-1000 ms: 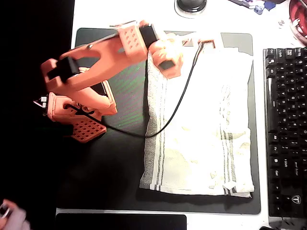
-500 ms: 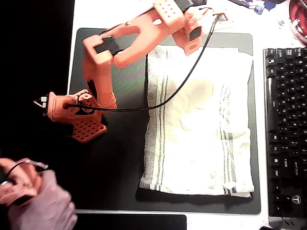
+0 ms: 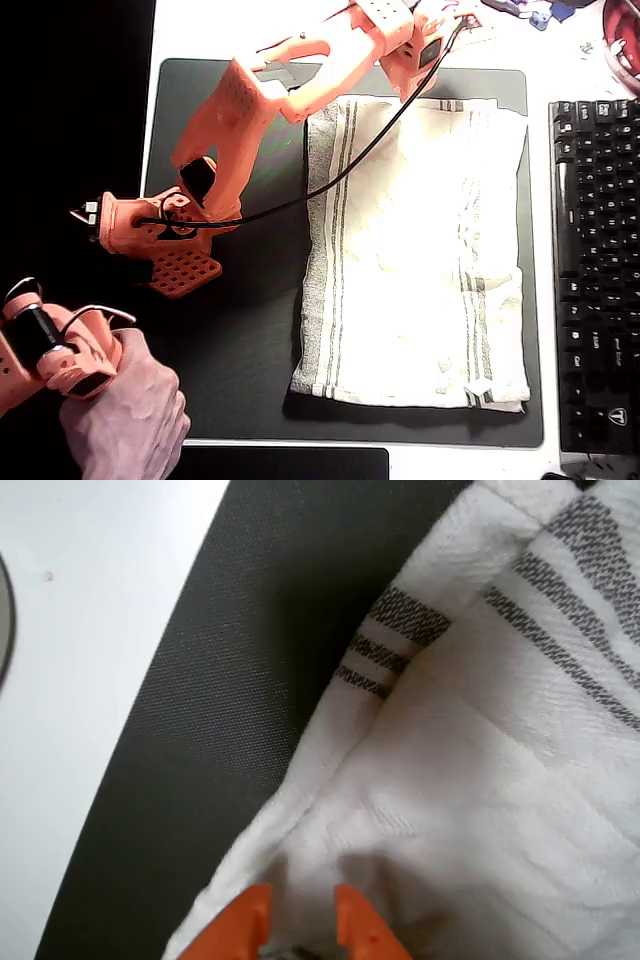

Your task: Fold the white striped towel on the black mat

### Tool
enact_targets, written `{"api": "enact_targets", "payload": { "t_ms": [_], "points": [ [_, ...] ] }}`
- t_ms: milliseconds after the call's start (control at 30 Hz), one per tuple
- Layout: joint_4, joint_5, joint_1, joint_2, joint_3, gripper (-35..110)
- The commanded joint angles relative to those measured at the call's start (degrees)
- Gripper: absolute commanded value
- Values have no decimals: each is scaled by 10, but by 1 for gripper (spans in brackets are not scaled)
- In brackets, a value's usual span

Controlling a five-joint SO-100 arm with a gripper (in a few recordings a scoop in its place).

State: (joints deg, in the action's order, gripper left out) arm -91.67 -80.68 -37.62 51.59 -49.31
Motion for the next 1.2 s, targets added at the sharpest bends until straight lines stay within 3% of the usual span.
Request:
{"api": "enact_targets", "payload": {
  "t_ms": [0, 733, 1167],
  "points": [
    [-12, 0, -12, -4, 39, 11],
    [-3, 10, 2, -101, 80, 18],
    [25, 9, 25, -150, 65, 11]
  ]
}}
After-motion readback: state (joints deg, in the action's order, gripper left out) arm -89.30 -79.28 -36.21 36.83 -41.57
